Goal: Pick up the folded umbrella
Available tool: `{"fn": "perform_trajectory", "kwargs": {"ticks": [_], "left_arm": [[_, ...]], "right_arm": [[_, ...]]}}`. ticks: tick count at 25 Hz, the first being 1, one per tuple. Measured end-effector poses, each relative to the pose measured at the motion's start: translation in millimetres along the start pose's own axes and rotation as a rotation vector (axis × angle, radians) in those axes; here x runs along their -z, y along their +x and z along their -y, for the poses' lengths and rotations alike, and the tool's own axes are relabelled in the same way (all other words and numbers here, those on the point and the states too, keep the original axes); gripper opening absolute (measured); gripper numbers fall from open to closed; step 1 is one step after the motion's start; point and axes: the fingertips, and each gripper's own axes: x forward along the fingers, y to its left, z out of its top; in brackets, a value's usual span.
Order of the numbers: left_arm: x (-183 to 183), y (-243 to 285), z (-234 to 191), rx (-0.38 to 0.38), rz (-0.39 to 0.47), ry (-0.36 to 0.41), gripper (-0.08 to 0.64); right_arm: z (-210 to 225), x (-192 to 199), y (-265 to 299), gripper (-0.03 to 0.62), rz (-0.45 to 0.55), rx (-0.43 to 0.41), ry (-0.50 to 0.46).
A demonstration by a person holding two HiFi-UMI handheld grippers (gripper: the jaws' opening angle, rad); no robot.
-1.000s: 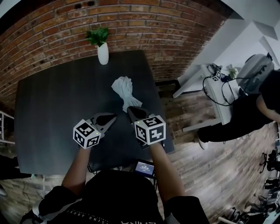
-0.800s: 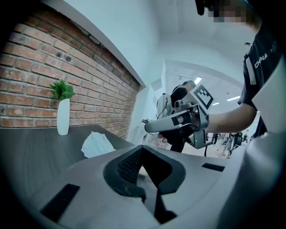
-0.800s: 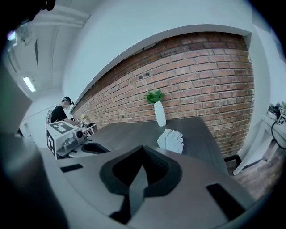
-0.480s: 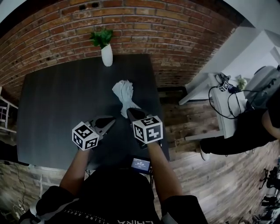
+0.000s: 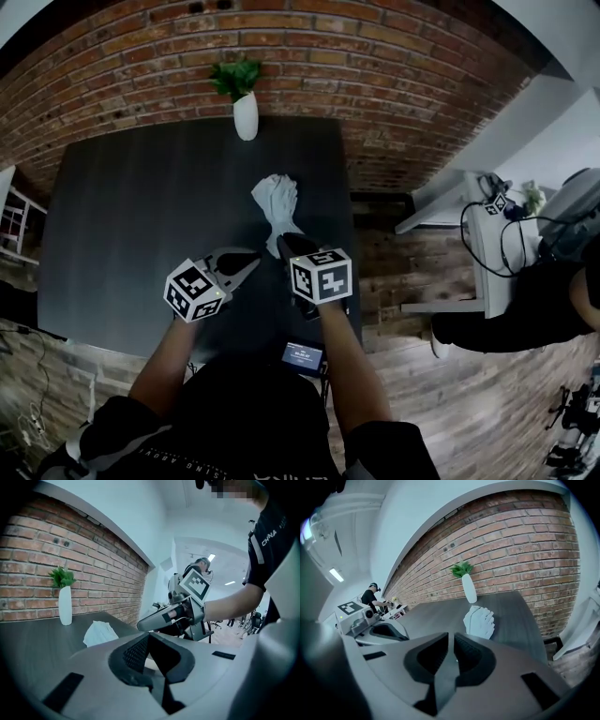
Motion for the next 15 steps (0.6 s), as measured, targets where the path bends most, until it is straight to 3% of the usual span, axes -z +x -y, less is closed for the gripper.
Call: {"fn": "perform_trajectory", "kwargs": {"ticks": [9, 15], "left_arm": [[0.9, 14.5, -23.2, -0.017, 0.036, -0.082, 0.002], [5.8, 19.1, -42.5, -0.043, 0.05, -0.131, 0.002]], "right_arm": [[28.7, 0.7, 36.5, 0.239, -0.112, 0.009, 0.015], [58.9, 13.9, 73.7, 0.328, -0.203, 0.08, 0.051]]}}
